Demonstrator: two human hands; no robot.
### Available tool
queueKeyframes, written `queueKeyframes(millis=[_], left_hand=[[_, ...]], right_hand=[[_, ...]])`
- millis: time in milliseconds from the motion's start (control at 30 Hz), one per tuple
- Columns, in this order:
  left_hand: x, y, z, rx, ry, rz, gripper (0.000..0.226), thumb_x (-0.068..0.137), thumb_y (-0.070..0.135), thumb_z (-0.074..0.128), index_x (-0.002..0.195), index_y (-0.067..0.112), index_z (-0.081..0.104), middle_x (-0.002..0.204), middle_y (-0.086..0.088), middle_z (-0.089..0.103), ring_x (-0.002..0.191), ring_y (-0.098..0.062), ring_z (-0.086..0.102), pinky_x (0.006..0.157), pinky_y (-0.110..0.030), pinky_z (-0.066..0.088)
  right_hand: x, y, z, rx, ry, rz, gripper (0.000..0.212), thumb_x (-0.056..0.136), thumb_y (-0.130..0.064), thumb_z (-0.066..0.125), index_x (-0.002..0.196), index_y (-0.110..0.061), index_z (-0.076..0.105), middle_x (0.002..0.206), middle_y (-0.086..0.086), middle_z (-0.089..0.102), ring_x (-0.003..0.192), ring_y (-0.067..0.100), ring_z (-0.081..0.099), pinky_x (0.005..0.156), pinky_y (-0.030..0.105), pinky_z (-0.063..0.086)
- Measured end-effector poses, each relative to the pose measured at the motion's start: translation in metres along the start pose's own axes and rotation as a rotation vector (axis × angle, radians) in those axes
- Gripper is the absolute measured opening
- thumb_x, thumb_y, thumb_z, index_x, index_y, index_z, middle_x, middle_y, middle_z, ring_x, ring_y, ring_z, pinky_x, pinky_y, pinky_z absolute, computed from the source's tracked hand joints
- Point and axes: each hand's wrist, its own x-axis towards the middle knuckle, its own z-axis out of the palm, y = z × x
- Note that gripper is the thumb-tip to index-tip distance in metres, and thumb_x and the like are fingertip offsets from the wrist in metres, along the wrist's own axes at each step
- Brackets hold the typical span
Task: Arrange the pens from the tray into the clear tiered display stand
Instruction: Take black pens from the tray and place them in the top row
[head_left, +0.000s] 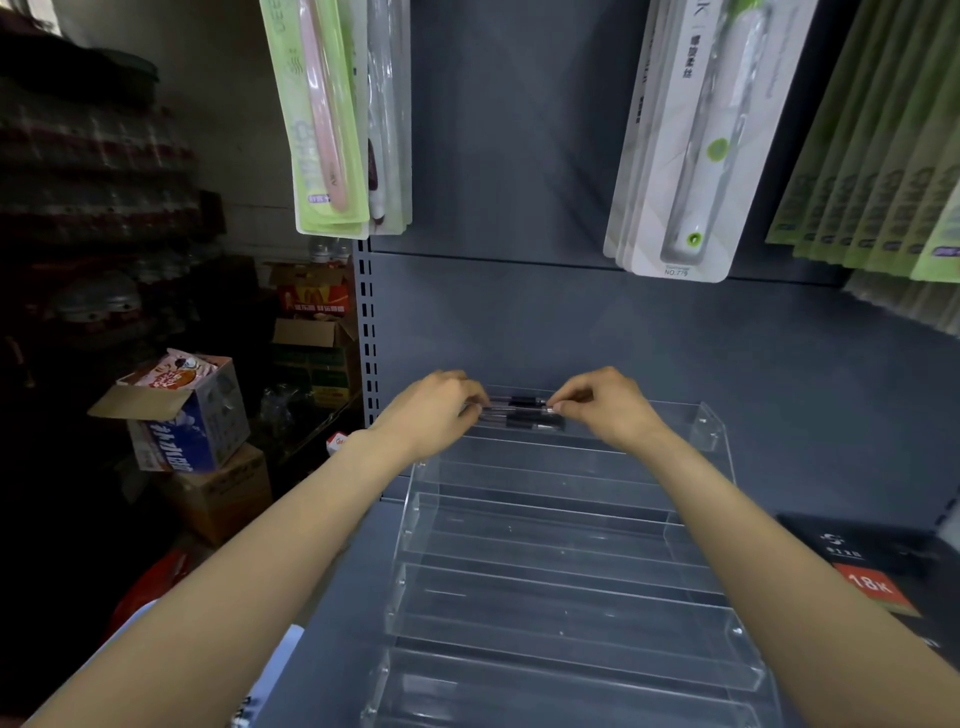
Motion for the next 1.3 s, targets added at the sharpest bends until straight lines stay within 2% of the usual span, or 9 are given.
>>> queueKeyframes(millis=[300,467,533,700,833,1033,1167,1233,1300], left_hand=[[0.004,-0.001,0.001,-0.064,0.016,-0.019,0.026,0.096,0.020,0.047,0.117,0.012,0.059,0.115,-0.006,0.060,0.104,-0.020,0.056,0.089,-0.032,0.048],[-0.005,-0.002,-0.005,-0.231,0.175,-0.062,0.025,0.093,0.014,0.051,0.117,0.012,0.060,0.112,-0.002,0.061,0.095,-0.010,0.055,0.084,-0.018,0.043],[-0.013,-0.003,-0.009,-0.272,0.228,-0.076,0.023,0.092,0.012,0.051,0.112,0.014,0.063,0.107,-0.001,0.062,0.094,-0.010,0.057,0.086,-0.019,0.044],[-0.050,-0.021,-0.022,-0.292,0.357,-0.118,0.018,0.091,0.013,0.054,0.104,0.015,0.066,0.095,0.005,0.062,0.086,-0.005,0.054,0.071,-0.003,0.036],[-0.098,-0.063,-0.029,-0.294,0.344,-0.247,0.016,0.092,0.015,0.055,0.105,0.016,0.065,0.093,0.004,0.063,0.085,-0.008,0.057,0.076,-0.017,0.043],[-0.180,-0.160,-0.024,-0.282,0.237,-0.440,0.014,0.090,0.014,0.058,0.100,0.018,0.066,0.082,0.007,0.060,0.075,-0.008,0.057,0.061,-0.011,0.038],[-0.232,-0.226,0.002,-0.288,0.096,-0.579,0.015,0.091,0.013,0.055,0.101,0.012,0.066,0.080,0.000,0.061,0.073,-0.013,0.055,0.064,-0.021,0.037],[-0.256,-0.253,0.019,-0.316,0.010,-0.627,0.015,0.091,0.012,0.054,0.101,0.009,0.066,0.082,-0.005,0.065,0.076,-0.020,0.059,0.065,-0.025,0.039],[-0.277,-0.276,0.036,-0.342,-0.057,-0.643,0.015,0.091,0.010,0.054,0.100,0.007,0.066,0.092,-0.010,0.069,0.082,-0.022,0.061,0.069,-0.026,0.040]], right_hand=[[0.000,-0.002,0.001,-0.069,-0.023,-0.003,0.009,0.086,-0.014,0.066,0.092,-0.014,0.072,0.094,0.001,0.070,0.093,0.014,0.062,0.082,0.020,0.042],[-0.005,-0.016,0.004,-0.047,0.130,-0.043,0.014,0.086,-0.012,0.063,0.098,-0.014,0.071,0.097,0.001,0.069,0.091,0.011,0.060,0.081,0.016,0.041],[-0.010,-0.030,0.008,-0.028,0.144,-0.091,0.014,0.088,-0.012,0.062,0.098,-0.013,0.071,0.097,-0.001,0.069,0.087,0.008,0.058,0.077,0.010,0.037],[-0.022,-0.078,0.040,0.101,0.111,-0.169,0.014,0.089,-0.015,0.060,0.097,-0.016,0.072,0.087,-0.007,0.067,0.082,0.005,0.058,0.066,0.006,0.038],[-0.027,-0.126,0.095,0.154,0.012,-0.198,0.017,0.091,-0.016,0.058,0.102,-0.018,0.071,0.094,-0.008,0.068,0.084,0.001,0.056,0.066,0.000,0.035],[-0.039,-0.191,0.205,0.165,-0.144,-0.162,0.022,0.093,-0.014,0.054,0.108,-0.016,0.069,0.109,0.000,0.069,0.090,0.004,0.058,0.074,0.006,0.043],[-0.048,-0.210,0.298,0.094,-0.334,-0.024,0.020,0.093,-0.013,0.053,0.107,-0.010,0.068,0.111,0.007,0.068,0.100,0.020,0.063,0.090,0.032,0.051],[-0.053,-0.209,0.343,0.049,-0.430,0.063,0.020,0.093,-0.007,0.049,0.098,-0.001,0.067,0.101,0.019,0.067,0.090,0.030,0.062,0.085,0.043,0.052],[-0.060,-0.201,0.380,0.009,-0.511,0.159,0.024,0.094,-0.002,0.043,0.080,0.000,0.062,0.080,0.023,0.059,0.062,0.029,0.049,0.070,0.040,0.046]])
